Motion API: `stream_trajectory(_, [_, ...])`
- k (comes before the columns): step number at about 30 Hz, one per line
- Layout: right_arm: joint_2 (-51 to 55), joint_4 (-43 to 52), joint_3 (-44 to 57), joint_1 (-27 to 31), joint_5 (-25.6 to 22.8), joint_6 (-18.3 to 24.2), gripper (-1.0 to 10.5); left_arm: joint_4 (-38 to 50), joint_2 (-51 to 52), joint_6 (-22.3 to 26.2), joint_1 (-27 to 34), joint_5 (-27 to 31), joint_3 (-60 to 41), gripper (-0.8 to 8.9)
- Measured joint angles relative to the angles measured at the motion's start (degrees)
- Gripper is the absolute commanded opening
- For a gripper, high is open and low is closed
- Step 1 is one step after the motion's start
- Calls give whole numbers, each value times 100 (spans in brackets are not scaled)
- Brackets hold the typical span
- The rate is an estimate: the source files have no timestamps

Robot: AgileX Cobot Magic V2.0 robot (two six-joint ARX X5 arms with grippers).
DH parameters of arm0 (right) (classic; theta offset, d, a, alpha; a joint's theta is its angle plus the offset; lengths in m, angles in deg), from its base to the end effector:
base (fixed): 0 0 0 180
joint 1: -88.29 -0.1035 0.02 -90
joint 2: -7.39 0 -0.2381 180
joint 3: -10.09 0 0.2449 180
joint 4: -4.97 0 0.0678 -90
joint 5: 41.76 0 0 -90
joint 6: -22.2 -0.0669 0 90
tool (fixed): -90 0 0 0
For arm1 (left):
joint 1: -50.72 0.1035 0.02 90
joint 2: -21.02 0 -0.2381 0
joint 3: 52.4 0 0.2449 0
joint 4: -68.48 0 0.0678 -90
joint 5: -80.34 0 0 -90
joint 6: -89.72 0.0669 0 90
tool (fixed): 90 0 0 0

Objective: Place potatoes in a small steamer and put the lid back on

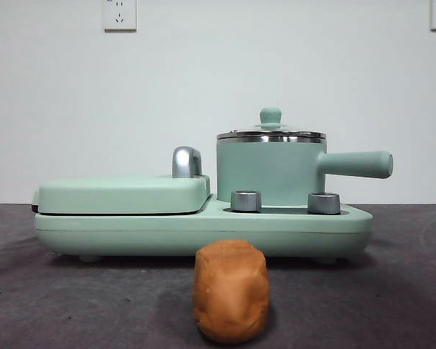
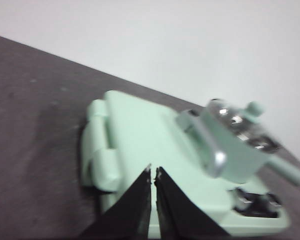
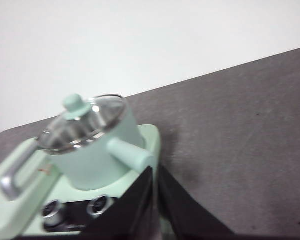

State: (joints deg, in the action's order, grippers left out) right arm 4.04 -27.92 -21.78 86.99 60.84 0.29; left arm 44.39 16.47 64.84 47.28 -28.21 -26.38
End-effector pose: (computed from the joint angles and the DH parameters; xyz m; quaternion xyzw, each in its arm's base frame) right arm 0.1298 0.0175 0.2242 0.1922 0.0602 0.1115 0.9731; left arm 0.1401 -0.0297 0.2060 -0.2143 0.0632 -0.1813 0.9577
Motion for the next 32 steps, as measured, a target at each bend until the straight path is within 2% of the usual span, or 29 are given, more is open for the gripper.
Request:
stream_trajectory(6, [-791, -918, -1403, -52, 636, 125, 13, -592, -907, 76, -249, -509, 1047, 15])
stream_trajectory(13, [-1860, -2037, -2876, -52, 1327, 688, 13, -876, -2262, 472, -452, -1226, 2415, 15])
stream_trajectory(21, [-2507, -2656, -3497, -52, 2385, 1318, 14, -879, -3442, 629, -682, -2297, 3329, 20])
stream_trajectory(25, [-2549, -2734, -3497, -52, 2496, 1421, 38, -881, -3727, 651, -861, -2461, 3425, 33])
stream_trajectory(27, [-2549, -2732, -3497, -52, 2492, 1436, 118, -883, -3810, 682, -938, -2470, 3425, 79])
stream_trajectory(32, [-2551, -2734, -3497, -52, 2487, 1464, 346, -892, -3943, 837, -1141, -2472, 3425, 333])
